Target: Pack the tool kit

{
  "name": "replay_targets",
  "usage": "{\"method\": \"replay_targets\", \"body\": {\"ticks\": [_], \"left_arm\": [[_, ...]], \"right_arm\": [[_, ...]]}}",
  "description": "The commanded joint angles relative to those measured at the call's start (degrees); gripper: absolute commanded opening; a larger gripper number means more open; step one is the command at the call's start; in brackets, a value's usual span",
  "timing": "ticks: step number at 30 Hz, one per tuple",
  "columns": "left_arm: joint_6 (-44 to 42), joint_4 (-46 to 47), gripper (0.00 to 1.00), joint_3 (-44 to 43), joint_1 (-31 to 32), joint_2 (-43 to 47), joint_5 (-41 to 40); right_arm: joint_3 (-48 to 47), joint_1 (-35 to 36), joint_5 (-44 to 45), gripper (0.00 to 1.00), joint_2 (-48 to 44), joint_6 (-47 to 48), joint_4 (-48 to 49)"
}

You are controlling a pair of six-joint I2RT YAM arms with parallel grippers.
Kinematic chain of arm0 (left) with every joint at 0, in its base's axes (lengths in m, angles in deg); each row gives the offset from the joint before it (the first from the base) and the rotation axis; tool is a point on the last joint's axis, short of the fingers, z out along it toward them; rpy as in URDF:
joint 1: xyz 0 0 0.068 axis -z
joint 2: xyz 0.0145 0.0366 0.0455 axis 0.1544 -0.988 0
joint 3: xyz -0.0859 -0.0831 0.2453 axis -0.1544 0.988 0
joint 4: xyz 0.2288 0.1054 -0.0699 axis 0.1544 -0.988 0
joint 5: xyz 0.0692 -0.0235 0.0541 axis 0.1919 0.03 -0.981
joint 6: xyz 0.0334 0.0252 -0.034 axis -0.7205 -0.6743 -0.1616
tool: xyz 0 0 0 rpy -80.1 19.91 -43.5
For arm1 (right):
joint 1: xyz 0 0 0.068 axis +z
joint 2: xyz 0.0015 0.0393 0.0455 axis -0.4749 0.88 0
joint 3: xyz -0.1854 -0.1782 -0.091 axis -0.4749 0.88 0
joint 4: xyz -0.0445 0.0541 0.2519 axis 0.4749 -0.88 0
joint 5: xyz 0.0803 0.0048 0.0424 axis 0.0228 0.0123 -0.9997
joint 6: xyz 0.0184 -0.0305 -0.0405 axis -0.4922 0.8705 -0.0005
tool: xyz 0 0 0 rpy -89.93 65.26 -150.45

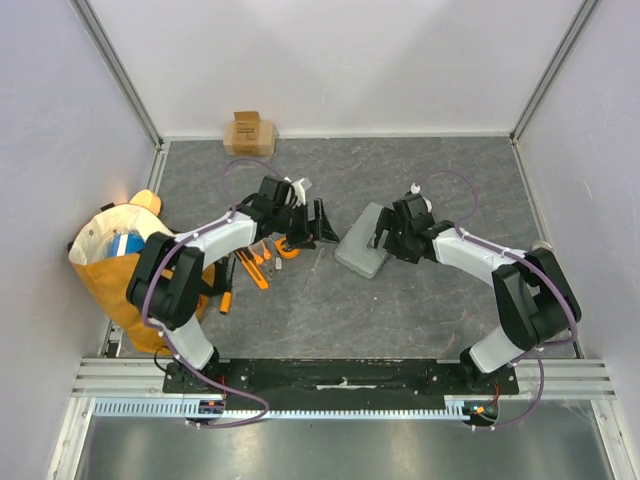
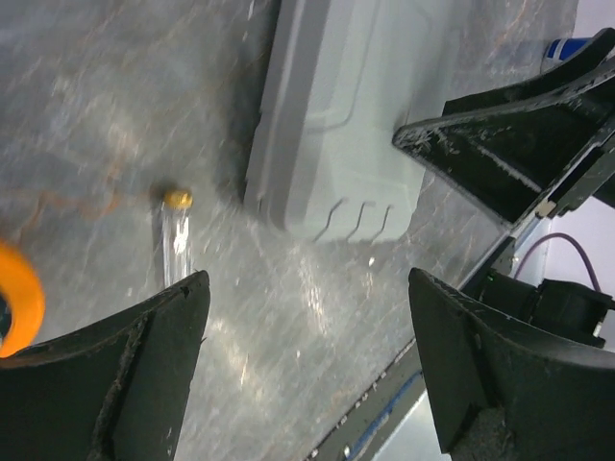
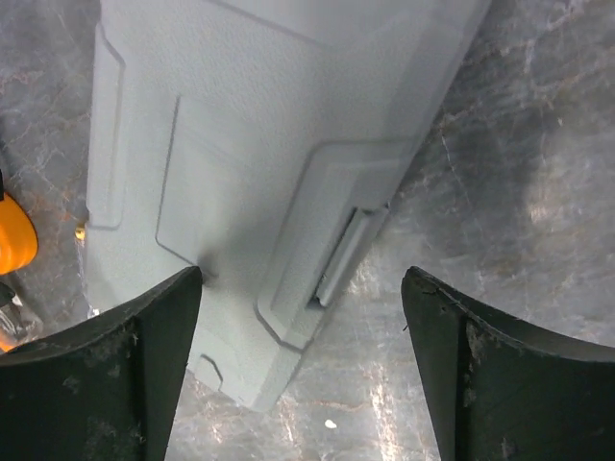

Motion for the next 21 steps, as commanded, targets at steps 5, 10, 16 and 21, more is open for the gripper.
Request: {"method": "replay_targets", "body": {"ticks": [5,10,16,21], "left_arm": [[-8.4,2.3,0.89,-11.7,2.0,-9.2,-6.3],[-10.4,-1.2,0.89,-19.5,2.6,-16.7,-4.9],[-12.6,-3.2,0.87,-22.9,4.1,-20.2,-4.4],[-14.4,-4.9,0.81,-24.0,4.9,-21.7,-4.8]], "right_arm": [[-7.2,-0.6,6.0,0.86,4.2,4.9,-0.7],[-5.8,-1.3,8.3,0.79,-1.9,5.0,-1.6],[-3.1,-1.7,11.9,0.69,-8.2,2.8,-4.8],[-2.8,-1.9,11.6,0.59,-7.7,0.8,-8.5]]}}
